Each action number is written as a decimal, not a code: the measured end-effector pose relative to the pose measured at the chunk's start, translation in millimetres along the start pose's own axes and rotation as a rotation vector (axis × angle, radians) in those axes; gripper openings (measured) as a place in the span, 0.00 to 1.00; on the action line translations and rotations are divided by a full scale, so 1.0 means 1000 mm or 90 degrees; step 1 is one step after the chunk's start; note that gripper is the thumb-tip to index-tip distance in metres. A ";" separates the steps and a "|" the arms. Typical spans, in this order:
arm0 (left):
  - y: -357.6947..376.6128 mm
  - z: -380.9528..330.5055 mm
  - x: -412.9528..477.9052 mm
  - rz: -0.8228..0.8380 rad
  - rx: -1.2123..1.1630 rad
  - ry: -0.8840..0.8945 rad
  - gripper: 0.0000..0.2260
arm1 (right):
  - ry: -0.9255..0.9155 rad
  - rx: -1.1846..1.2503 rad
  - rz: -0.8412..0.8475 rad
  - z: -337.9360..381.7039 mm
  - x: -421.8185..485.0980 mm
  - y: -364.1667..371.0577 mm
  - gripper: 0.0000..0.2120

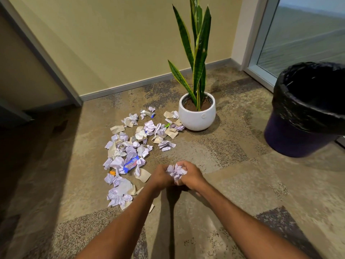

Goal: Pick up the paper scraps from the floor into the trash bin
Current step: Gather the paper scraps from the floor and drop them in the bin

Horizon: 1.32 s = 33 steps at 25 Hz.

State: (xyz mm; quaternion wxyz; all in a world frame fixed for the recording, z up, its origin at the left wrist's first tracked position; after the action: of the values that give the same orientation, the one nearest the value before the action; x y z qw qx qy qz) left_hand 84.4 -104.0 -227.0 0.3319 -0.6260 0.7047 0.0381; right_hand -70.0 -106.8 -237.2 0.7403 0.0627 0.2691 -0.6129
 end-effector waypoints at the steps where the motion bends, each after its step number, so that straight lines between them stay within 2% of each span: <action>1: 0.001 -0.012 0.000 0.006 -0.009 0.012 0.16 | -0.009 0.006 -0.007 0.008 -0.001 -0.011 0.29; 4: 0.003 -0.054 0.002 0.019 -0.029 0.062 0.14 | -0.045 -0.006 -0.046 0.032 0.004 -0.042 0.32; 7: 0.006 -0.097 0.005 0.014 -0.054 0.081 0.17 | -0.090 -0.021 -0.097 0.057 0.006 -0.072 0.34; 11: 0.023 -0.158 0.005 0.035 -0.095 0.155 0.20 | -0.147 0.004 -0.173 0.089 -0.003 -0.123 0.33; 16: 0.068 -0.241 -0.001 0.081 -0.139 0.240 0.17 | -0.201 0.023 -0.279 0.124 -0.024 -0.205 0.32; 20: 0.109 -0.303 -0.019 0.153 -0.240 0.256 0.14 | -0.218 0.014 -0.395 0.142 -0.047 -0.268 0.33; 25: 0.157 -0.364 -0.021 0.212 -0.265 0.268 0.16 | -0.241 0.037 -0.524 0.155 -0.071 -0.330 0.29; 28: 0.184 -0.390 -0.018 0.261 -0.290 0.245 0.19 | -0.247 0.137 -0.556 0.154 -0.075 -0.360 0.27; 30: 0.198 -0.402 -0.018 0.288 -0.332 0.208 0.20 | -0.214 0.240 -0.559 0.149 -0.074 -0.376 0.31; 33: 0.212 -0.413 -0.021 0.344 -0.376 0.175 0.14 | -0.189 0.422 -0.525 0.142 -0.074 -0.390 0.35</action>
State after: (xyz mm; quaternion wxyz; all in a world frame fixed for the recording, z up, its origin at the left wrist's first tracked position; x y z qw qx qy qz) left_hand -282.0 -234.6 27.7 0.0190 -0.4866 0.8398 0.2402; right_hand -398.7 -196.0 11.1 0.4096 0.0946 -0.0431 -0.9063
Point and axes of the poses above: each hand's wrist, its own x-axis towards the middle knuckle, its own y-axis out of the palm, z = x × y, the point moved 3 cm from there along x, towards the middle knuckle, and after that the axes turned 1 degree about -z, right-handed, at the moved point
